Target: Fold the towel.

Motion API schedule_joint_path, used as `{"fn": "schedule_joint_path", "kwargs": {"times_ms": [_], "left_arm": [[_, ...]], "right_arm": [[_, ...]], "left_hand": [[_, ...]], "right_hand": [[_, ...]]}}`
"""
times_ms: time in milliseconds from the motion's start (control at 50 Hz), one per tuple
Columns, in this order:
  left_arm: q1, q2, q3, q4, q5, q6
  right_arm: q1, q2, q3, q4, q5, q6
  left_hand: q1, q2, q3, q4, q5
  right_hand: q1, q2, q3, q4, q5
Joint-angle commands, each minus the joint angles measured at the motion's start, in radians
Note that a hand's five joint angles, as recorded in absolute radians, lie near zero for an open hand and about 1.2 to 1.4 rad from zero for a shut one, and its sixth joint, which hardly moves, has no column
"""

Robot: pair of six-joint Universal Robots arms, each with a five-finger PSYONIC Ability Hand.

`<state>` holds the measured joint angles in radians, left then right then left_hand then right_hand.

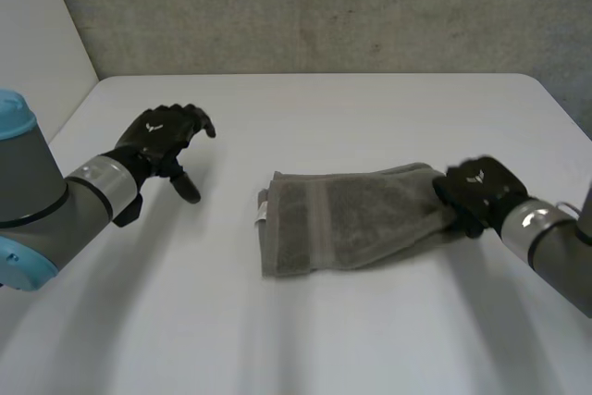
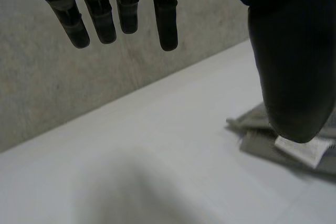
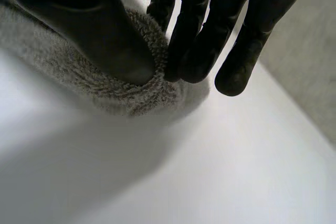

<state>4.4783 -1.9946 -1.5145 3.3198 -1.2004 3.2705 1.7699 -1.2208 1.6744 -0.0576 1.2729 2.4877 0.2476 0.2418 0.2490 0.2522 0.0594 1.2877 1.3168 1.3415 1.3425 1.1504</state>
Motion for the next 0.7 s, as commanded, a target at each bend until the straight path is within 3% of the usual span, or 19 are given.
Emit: {"fn": "schedule_joint_path", "kwargs": {"times_ms": [20,60,80,160,220,240,260,280,300,320,340,520,700], "left_arm": [[-0.039,0.025,0.045,0.000,-0.001,-0.055],[-0.042,0.030,0.069,0.001,-0.002,-0.104],[-0.042,0.030,0.070,0.001,-0.002,-0.104],[-0.053,0.028,0.106,0.001,-0.047,-0.184],[-0.053,0.022,0.116,0.001,-0.080,-0.221],[-0.053,0.022,0.116,0.001,-0.081,-0.221],[-0.053,0.019,0.116,0.001,-0.087,-0.230],[-0.054,0.014,0.116,0.001,-0.087,-0.233],[-0.054,0.014,0.116,0.001,-0.087,-0.233],[-0.054,0.011,0.116,0.001,-0.087,-0.235],[-0.054,0.007,0.116,0.001,-0.087,-0.235],[-0.060,-0.038,0.120,0.004,-0.090,-0.241],[-0.140,-0.072,0.108,0.001,-0.091,-0.242]], "right_arm": [[0.250,0.030,-0.188,0.033,0.036,0.106],[0.401,0.114,-0.286,0.035,0.098,0.132],[0.402,0.115,-0.286,0.035,0.099,0.132],[0.603,0.252,-0.421,0.038,0.192,0.135],[0.661,0.340,-0.473,0.041,0.227,0.137],[0.661,0.340,-0.473,0.041,0.227,0.137],[0.674,0.371,-0.487,0.044,0.241,0.137],[0.678,0.388,-0.493,0.050,0.253,0.140],[0.678,0.388,-0.493,0.050,0.253,0.140],[0.678,0.394,-0.492,0.051,0.260,0.140],[0.677,0.394,-0.489,0.051,0.264,0.143],[0.620,0.265,-0.410,0.051,0.258,0.172],[0.471,0.127,-0.283,0.039,0.203,0.336]], "left_hand": [[-0.069,-0.064,-0.071,-0.074,-0.056],[-0.069,-0.064,-0.071,-0.074,-0.056],[-0.069,-0.064,-0.071,-0.074,-0.056],[-0.069,-0.064,-0.071,-0.074,-0.056],[-0.069,-0.064,-0.071,-0.074,-0.056],[-0.069,-0.064,-0.071,-0.074,-0.056],[-0.069,-0.064,-0.071,-0.074,-0.056],[-0.069,-0.064,-0.071,-0.074,-0.056],[-0.069,-0.064,-0.071,-0.074,-0.056],[-0.069,-0.064,-0.071,-0.074,-0.056],[-0.069,-0.064,-0.071,-0.074,-0.056],[-0.069,-0.064,-0.071,-0.074,-0.056],[-0.069,-0.064,-0.071,-0.074,-0.056]], "right_hand": [[0.109,0.079,0.055,0.054,0.071],[0.109,0.079,0.055,0.054,0.071],[0.109,0.079,0.055,0.054,0.071],[0.109,0.079,0.055,0.054,0.071],[0.109,0.079,0.055,0.054,0.071],[0.109,0.079,0.055,0.054,0.071],[-0.111,-0.140,-0.165,-0.166,-0.148],[-0.567,-0.596,-0.621,-0.622,-0.604],[-0.571,-0.601,-0.625,-0.626,-0.609],[-0.874,-0.903,-0.928,-0.929,-0.911],[-0.932,-0.961,-0.986,-0.987,-0.969],[-1.079,-1.108,-1.133,-1.134,-1.117],[-1.091,-1.120,-1.145,-1.146,-1.128]]}}
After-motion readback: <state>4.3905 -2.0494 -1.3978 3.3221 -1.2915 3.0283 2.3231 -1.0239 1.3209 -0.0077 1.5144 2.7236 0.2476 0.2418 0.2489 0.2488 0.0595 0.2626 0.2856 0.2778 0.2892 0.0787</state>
